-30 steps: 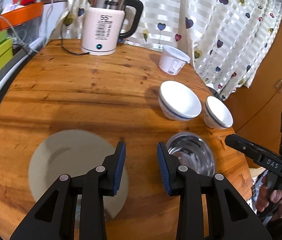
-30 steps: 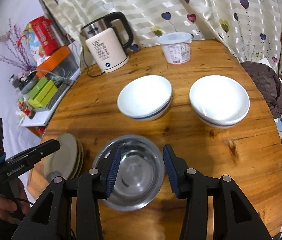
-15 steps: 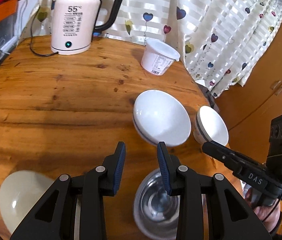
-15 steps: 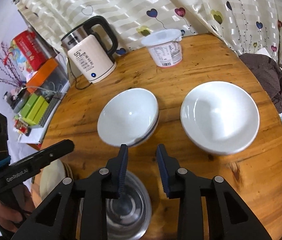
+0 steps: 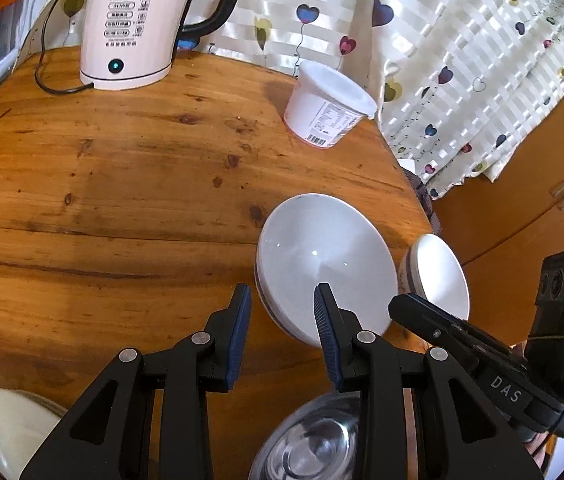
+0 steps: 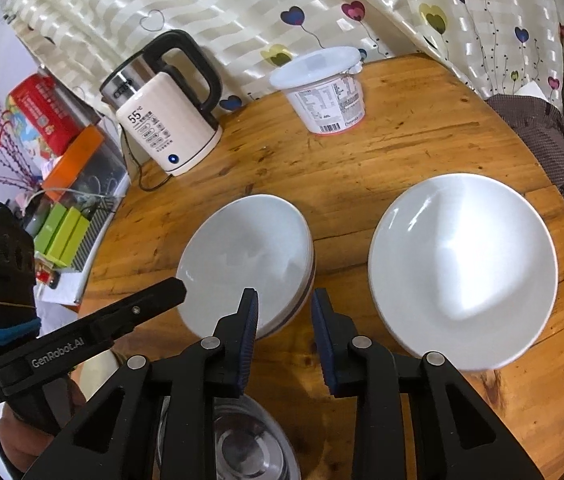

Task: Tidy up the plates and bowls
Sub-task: 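Reach both grippers to a white blue-rimmed bowl and close on its rim, then carry the white bowl over the steel bowl and lower it inside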

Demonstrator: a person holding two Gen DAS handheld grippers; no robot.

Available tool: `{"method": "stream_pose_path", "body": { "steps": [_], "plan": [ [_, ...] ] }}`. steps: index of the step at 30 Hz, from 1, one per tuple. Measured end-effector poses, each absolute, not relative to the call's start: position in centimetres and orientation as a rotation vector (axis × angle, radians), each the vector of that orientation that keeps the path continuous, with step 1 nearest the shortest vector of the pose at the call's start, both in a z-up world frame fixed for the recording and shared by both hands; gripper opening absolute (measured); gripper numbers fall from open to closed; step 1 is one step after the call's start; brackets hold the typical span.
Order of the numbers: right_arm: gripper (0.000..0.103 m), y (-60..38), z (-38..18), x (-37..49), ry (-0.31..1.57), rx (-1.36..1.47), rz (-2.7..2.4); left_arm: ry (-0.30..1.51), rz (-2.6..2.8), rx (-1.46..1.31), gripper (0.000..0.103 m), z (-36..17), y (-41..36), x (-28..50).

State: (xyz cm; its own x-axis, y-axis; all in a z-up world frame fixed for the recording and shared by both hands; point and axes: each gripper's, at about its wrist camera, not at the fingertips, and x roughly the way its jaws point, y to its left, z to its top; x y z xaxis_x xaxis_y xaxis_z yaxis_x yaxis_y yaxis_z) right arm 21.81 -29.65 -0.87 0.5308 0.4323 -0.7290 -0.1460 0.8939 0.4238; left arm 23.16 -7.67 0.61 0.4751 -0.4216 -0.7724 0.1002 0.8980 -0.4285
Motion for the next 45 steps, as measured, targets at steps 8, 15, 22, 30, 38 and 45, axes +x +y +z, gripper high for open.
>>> {"method": "stream_pose_path", "body": {
  "steps": [8,15,22,30,38,45],
  "plan": [
    [0.018,-29.4,-1.6,22.5,0.969,0.333,0.353,1.036,-0.343,-0.332,0.034,0.1,-8.3,23.9],
    [0.018,-29.4,-1.7,22.9,0.974,0.329,0.353,1.047,-0.344,-0.331,0.034,-0.5,-8.5,24.5],
    [0.018,-29.3,-1.8,23.2,0.982,0.319,0.351,1.049,-0.342,-0.315,0.034,-1.0,-8.9,24.9],
    [0.018,-29.1,-1.5,23.0,0.98,0.307,0.352,1.032,-0.339,-0.3,0.034,-0.3,-8.8,24.3],
    [0.018,-28.8,0.2,21.8,0.957,0.294,0.362,1.019,-0.34,-0.3,0.034,0.8,-8.5,23.0],
    [0.018,-28.5,1.8,19.9,0.933,0.285,0.367,0.992,-0.341,-0.293,0.034,2.4,-8.1,21.0]
  ]
}}
